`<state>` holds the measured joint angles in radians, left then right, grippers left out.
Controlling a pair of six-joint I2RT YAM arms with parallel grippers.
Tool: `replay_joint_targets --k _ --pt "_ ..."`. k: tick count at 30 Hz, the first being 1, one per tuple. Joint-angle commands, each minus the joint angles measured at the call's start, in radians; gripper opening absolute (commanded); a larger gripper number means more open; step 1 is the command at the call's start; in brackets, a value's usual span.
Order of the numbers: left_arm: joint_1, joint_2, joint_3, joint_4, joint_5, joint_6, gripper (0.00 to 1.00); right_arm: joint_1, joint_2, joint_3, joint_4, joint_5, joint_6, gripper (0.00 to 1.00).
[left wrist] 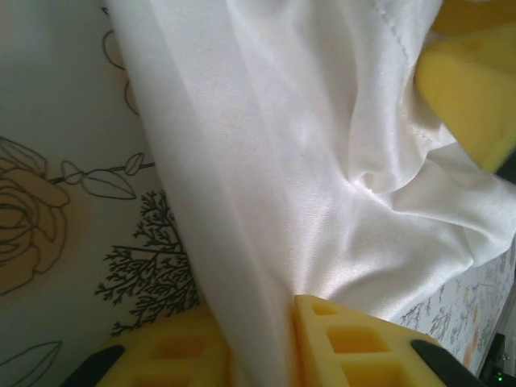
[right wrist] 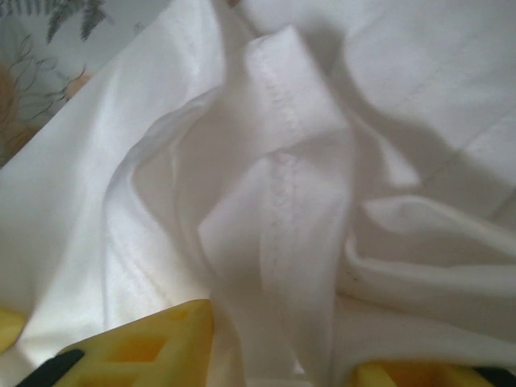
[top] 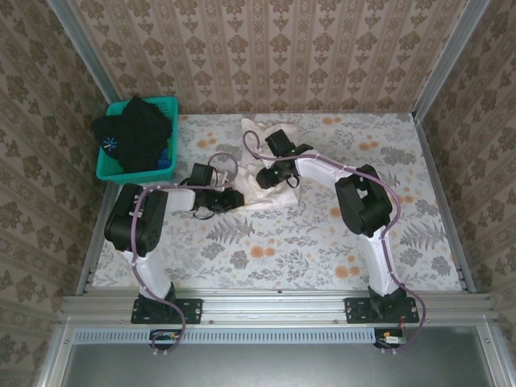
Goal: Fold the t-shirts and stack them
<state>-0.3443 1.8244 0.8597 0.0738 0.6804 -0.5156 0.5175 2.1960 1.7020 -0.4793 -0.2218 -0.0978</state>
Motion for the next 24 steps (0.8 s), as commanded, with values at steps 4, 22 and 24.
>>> replay_joint_targets --k 4,22,24 --pt "0.015 -0.034 -0.021 -0.019 -0.010 0.023 0.18 0.012 0.017 0.071 -0.135 -0.129 -0.151 0.52" --pt "0.016 -0.072 -0.033 -0.049 -0.019 0.033 0.16 0.029 -0.004 0.178 -0.143 0.040 -0.173 0.07" --pt "0.016 -0.076 -0.037 -0.051 -0.022 0.037 0.16 0.026 -0.016 0.193 -0.136 0.084 -0.173 0.05"
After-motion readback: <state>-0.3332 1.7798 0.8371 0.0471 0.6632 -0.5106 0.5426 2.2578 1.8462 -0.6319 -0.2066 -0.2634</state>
